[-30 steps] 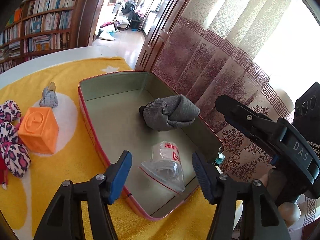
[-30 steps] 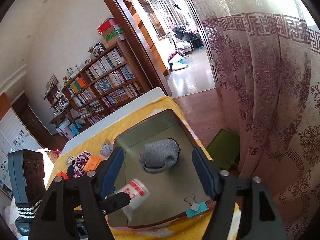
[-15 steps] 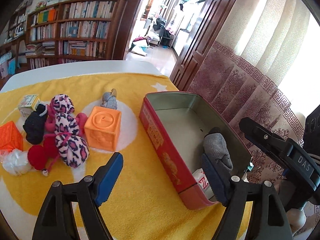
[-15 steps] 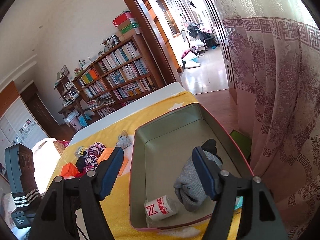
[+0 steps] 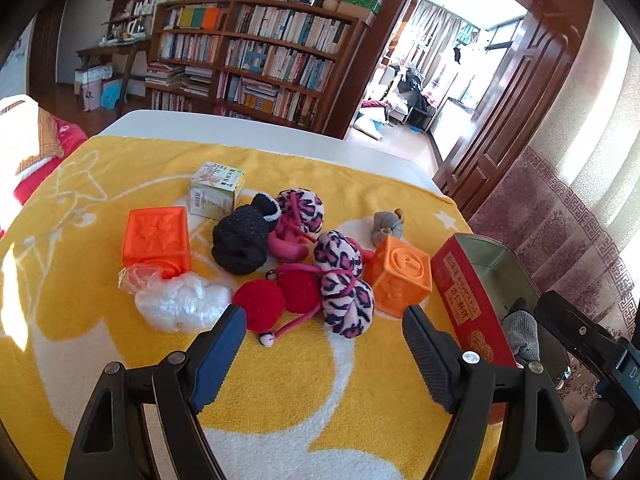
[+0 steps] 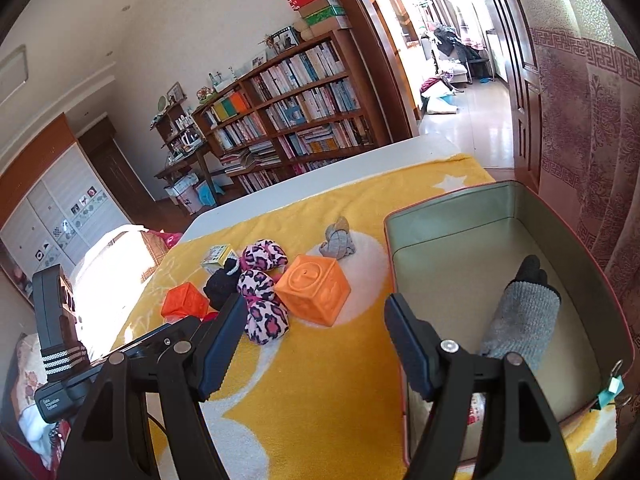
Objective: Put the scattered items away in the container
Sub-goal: 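Grasp the orange textured block with the left gripper while the right gripper approaches the orange cube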
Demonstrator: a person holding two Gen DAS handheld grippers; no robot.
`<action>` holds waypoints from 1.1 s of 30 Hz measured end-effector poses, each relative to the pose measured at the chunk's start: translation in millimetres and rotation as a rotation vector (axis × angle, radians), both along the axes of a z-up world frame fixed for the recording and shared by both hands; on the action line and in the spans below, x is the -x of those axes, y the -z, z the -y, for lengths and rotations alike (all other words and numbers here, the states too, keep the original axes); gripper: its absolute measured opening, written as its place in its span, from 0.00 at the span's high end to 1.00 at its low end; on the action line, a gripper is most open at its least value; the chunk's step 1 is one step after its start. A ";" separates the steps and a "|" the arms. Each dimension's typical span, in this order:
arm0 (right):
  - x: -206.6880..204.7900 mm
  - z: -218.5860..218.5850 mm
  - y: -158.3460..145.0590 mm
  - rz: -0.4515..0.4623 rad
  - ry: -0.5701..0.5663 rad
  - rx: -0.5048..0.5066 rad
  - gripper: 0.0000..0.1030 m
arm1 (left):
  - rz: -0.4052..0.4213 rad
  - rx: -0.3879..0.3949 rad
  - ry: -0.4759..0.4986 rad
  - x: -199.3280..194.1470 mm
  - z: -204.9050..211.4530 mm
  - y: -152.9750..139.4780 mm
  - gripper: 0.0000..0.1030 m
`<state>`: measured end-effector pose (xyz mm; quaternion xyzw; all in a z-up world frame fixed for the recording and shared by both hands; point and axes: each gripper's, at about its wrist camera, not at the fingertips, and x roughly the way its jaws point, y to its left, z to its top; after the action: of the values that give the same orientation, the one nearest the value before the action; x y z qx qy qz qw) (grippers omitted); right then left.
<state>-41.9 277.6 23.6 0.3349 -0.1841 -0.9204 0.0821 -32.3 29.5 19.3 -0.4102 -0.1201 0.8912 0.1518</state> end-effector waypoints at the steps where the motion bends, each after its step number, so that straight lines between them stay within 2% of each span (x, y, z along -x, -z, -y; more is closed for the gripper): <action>1: 4.1 6.1 1.0 0.007 -0.013 0.005 0.27 | 0.004 -0.003 -0.015 1.6 7.5 0.7 0.20; 6: 25.6 31.2 9.8 0.054 -0.051 0.026 0.27 | 0.010 -0.008 -0.081 7.1 41.4 1.7 0.20; 14: 49.9 48.4 29.4 0.132 -0.035 0.038 0.27 | 0.048 0.014 -0.175 27.6 81.1 11.7 0.20; 18: 55.9 48.7 36.7 0.159 -0.011 0.044 0.27 | 0.080 0.047 -0.179 44.2 81.4 19.6 0.20; 26: 66.2 48.0 44.8 0.189 -0.001 0.046 0.27 | 0.121 0.176 -0.169 82.8 70.1 45.4 0.20; 30: 70.4 50.2 48.9 0.199 -0.007 0.037 0.27 | 0.135 0.181 -0.173 97.5 73.8 57.3 0.20; 33: 73.9 52.2 52.9 0.208 -0.010 0.038 0.27 | 0.155 0.151 -0.165 104.4 77.8 68.0 0.23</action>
<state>-115.8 225.4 -29.3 0.4279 -0.2076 -0.8766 0.0734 -136.7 -48.2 -48.7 -0.4770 -0.0972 0.8728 0.0371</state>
